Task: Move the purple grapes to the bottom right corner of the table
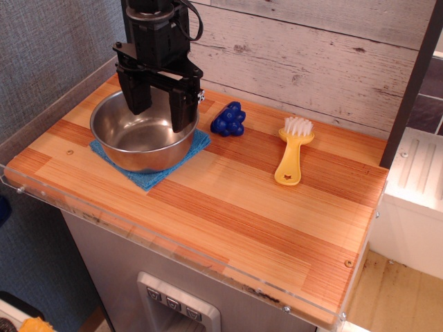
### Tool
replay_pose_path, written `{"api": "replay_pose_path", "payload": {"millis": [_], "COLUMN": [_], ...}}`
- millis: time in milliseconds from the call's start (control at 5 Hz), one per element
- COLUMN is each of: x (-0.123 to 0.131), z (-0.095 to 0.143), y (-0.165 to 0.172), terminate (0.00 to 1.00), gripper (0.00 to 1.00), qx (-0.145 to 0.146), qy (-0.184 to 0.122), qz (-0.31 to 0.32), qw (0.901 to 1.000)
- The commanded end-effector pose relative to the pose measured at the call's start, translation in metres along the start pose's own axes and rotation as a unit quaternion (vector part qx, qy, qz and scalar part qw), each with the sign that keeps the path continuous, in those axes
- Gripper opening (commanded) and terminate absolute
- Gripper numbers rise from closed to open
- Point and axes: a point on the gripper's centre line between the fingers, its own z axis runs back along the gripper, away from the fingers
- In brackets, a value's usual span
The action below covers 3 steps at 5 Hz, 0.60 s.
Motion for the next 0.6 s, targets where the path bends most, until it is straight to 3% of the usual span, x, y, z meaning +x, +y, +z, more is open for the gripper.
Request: {"api": "replay_pose_path", "payload": {"millis": [0, 400], "x": [0.0, 0.067], "z": [0.0, 0.018], "y": [0.0, 0.007], "terminate": [0.0, 0.0], "gripper": [1.0, 1.0], "qx": [0.0, 0.004], "qy": [0.0, -0.028], "qz": [0.0, 0.001], "qw": [1.0, 0.9996]}}
